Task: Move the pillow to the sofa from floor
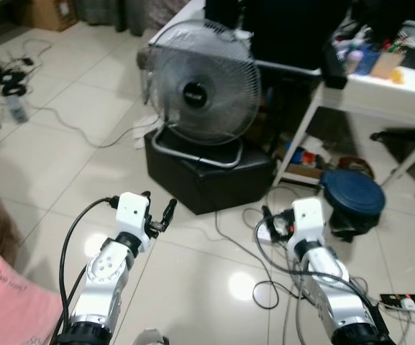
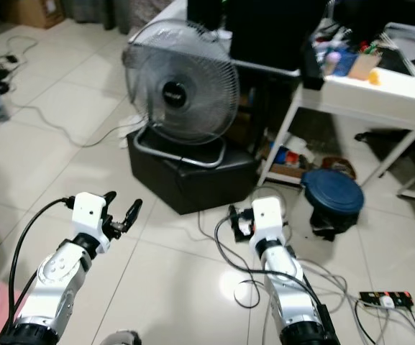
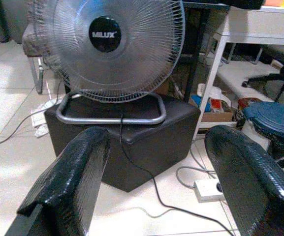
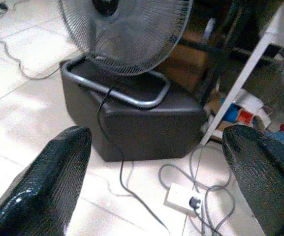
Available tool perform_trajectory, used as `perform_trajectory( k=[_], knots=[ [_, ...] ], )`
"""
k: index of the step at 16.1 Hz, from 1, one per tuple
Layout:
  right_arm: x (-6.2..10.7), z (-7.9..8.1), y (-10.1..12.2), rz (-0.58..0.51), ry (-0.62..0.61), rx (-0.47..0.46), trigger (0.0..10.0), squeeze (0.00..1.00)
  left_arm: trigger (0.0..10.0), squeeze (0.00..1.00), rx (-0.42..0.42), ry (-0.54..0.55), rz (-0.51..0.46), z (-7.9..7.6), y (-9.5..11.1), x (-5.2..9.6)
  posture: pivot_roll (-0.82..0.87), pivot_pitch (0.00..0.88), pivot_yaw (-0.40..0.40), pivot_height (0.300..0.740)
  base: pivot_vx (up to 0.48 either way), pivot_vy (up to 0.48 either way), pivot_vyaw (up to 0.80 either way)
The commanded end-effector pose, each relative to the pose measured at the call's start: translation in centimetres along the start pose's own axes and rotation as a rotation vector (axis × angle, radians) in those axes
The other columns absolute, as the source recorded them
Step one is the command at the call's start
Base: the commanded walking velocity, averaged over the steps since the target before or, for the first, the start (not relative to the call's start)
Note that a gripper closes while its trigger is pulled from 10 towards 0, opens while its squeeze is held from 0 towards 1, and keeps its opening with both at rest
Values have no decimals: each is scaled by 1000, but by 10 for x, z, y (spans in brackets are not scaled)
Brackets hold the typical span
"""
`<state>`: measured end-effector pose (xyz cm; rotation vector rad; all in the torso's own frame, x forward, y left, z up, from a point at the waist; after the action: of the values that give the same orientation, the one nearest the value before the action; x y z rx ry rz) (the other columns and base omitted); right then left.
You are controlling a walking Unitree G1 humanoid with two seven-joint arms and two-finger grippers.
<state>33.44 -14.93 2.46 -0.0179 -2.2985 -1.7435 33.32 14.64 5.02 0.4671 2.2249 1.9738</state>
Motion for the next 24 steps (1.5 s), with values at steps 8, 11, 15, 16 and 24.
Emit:
perform_trajectory(
  k=[8, 11, 15, 16, 24],
  knots=[
    [-1, -12, -1, 12, -10, -17, 10000, 59, 10000, 0, -2, -17, 13, -4, -2, -4, -33, 37, -104, 740, 0, 0, 620],
    [-1, -14, -1, 12, -13, -16, 10000, 78, 10000, 0, -1, -19, 15, -5, -3, -4, -40, 39, -105, 740, 0, 0, 623],
    [-1, -14, -1, 13, -12, -15, 10000, 86, 10000, 0, -2, -19, 17, -4, -4, -4, -40, 41, -105, 740, 0, 0, 622],
    [-1, -14, -1, 14, -13, -15, 10000, 94, 10000, 0, -2, -20, 17, -5, -4, -4, -40, 41, -105, 740, 0, 0, 625],
    [1, -15, -3, 19, -14, -10, 10000, 98, 10000, 0, 1, -18, 18, -5, -6, -3, -40, 48, -109, 740, 0, 0, 623]
  ],
)
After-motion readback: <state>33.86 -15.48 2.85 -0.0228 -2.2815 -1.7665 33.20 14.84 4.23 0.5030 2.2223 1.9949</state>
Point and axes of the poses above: a point about 5 cm out from each wrist's last joint towards the gripper, its own x axis pointing back from the gripper into the wrist, its own y axis along the axis of the wrist's last joint, z = x × y, the point moved 6 cm from there along -x, pointing out of the wrist towards the gripper, and after that the axes turned 11 degrees about x, right-handed, at the moved point
